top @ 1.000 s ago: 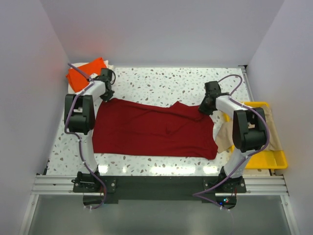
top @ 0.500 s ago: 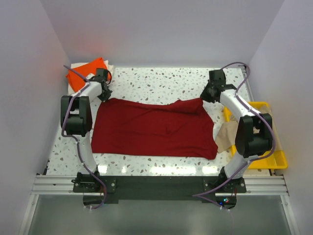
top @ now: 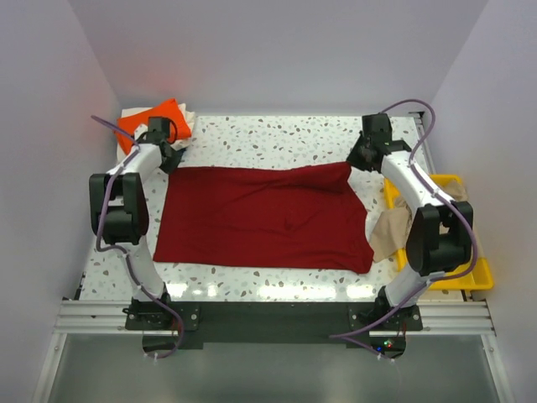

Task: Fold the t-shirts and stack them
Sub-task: Fold the tshirt

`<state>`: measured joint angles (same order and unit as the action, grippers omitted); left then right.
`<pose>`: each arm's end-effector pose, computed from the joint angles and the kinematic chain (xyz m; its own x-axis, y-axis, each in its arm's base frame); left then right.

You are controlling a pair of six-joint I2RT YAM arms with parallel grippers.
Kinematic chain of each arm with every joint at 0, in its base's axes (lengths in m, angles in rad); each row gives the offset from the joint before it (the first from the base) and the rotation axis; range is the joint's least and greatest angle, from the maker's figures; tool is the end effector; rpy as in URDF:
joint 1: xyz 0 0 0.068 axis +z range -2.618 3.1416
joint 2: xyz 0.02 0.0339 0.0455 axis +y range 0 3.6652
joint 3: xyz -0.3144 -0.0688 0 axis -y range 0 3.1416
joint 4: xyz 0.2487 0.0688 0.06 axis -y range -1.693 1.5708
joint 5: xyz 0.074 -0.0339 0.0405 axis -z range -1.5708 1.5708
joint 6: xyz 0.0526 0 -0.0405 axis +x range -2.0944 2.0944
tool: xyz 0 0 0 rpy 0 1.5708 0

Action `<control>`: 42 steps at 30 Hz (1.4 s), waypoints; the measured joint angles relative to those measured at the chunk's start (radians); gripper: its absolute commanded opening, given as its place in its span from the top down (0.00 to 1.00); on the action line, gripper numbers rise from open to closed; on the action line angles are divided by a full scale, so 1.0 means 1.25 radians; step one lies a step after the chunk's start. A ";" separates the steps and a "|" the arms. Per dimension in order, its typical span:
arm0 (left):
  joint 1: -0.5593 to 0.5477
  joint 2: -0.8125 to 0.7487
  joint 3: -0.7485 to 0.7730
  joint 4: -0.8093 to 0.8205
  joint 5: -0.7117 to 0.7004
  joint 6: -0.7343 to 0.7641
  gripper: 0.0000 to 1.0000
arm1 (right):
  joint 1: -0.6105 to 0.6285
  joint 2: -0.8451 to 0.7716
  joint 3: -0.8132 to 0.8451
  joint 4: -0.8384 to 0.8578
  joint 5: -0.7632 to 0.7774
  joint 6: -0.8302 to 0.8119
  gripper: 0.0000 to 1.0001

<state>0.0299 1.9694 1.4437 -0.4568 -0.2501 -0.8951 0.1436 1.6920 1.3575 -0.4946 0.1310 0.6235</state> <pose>0.4560 0.0267 0.2264 -0.3903 -0.7680 -0.5077 -0.7528 0.5837 -0.3042 0.3947 0.0501 0.3076 -0.6243 0.4946 -0.6047 0.3818 0.8685 0.3162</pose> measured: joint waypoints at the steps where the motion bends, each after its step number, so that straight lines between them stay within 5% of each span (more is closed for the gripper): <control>1: 0.005 -0.008 -0.009 0.001 0.004 0.000 1.00 | 0.000 -0.009 0.000 -0.006 0.005 -0.002 1.00; 16: 0.046 -0.176 -0.204 0.042 0.067 0.000 1.00 | -0.001 -0.220 -0.110 -0.036 0.006 -0.005 1.00; 42: 0.097 -0.430 -0.459 0.084 0.116 0.020 1.00 | -0.005 -0.328 -0.331 -0.058 -0.077 -0.012 1.00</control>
<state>0.1516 1.4322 0.8696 -0.3515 -0.1055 -0.8703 0.1371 1.2823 0.9432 -0.5674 0.0345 0.6090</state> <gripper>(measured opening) 0.015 0.025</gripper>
